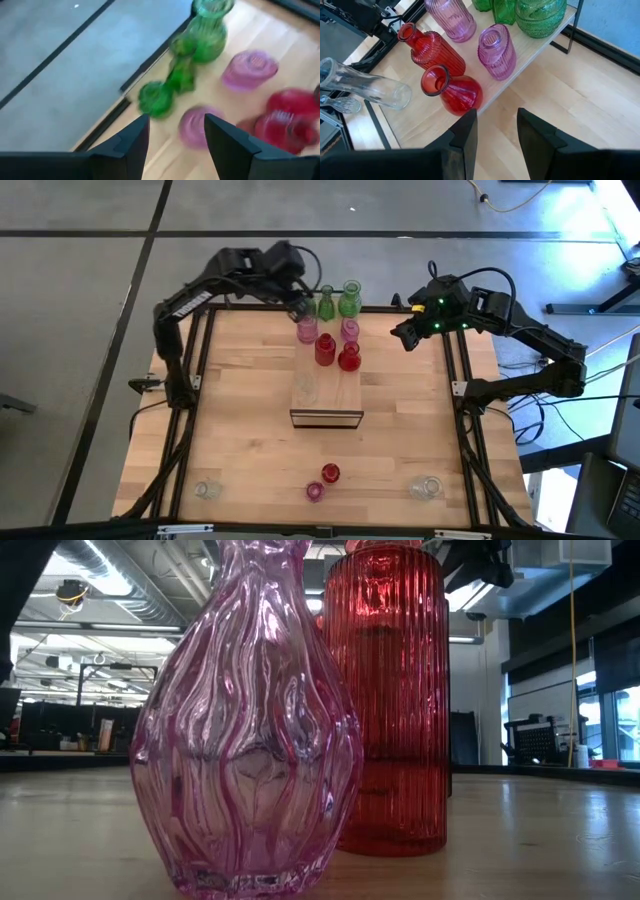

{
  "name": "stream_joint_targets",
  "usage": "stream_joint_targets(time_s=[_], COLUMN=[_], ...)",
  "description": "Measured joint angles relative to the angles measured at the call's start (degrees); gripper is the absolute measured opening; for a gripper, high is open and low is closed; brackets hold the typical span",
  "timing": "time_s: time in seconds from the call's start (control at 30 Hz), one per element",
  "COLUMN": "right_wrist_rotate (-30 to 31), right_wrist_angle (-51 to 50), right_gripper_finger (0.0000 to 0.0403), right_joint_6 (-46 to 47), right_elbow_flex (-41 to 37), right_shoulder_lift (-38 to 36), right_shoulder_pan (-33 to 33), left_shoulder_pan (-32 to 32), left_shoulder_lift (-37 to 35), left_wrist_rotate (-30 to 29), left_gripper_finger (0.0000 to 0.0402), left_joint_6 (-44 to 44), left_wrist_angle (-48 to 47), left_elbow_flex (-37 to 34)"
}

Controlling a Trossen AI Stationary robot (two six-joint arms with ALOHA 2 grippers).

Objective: Sort vases onto shelf
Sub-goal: Put the top pink vase on the shelf aligned with the other pink vase

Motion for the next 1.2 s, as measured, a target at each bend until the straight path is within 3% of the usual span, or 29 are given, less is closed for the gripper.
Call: stream_joint_targets(time_s=[0.2,0.37,0.57,0.83,1.0,1.1,1.2], right_wrist_rotate=[0.0,0.0,0.52,1.09,0.52,0.51,0.51], right_wrist_angle=[0.04,0.04,0.15,0.86,0.99,1.2,2.35], right_gripper_finger=[0.0122,0.0122,0.0122,0.0122,0.0122,0.0122,0.0122], right_joint_6=[0.72,0.72,0.34,-0.98,-0.52,-0.41,-0.1], right_elbow_flex=[-0.02,-0.02,-0.02,-0.02,-0.02,-0.02,-0.02], right_shoulder_lift=[-0.01,-0.02,-0.02,-0.02,-0.02,-0.02,-0.02], right_shoulder_pan=[0.0,0.0,0.0,0.0,0.0,0.0,-0.04], left_shoulder_pan=[0.7,0.66,0.68,0.66,1.66,2.8,3.74], left_shoulder_lift=[-4.42,-13.28,-30.0,-46.33,-49.85,-49.47,-48.5], left_wrist_rotate=[0.58,0.96,5.93,13.64,13.82,15.69,16.93], left_gripper_finger=[0.0147,0.0085,0.0009,0.0001,0.0001,0.0001,0.0], left_joint_6=[2.65,3.06,4.12,2.35,4.13,4.02,4.66], left_wrist_angle=[-4.84,1.71,25.38,63.73,76.15,77.84,86.13], left_elbow_flex=[-2.56,-14.67,-42.66,-81.1,-94.13,-98.52,-101.79])
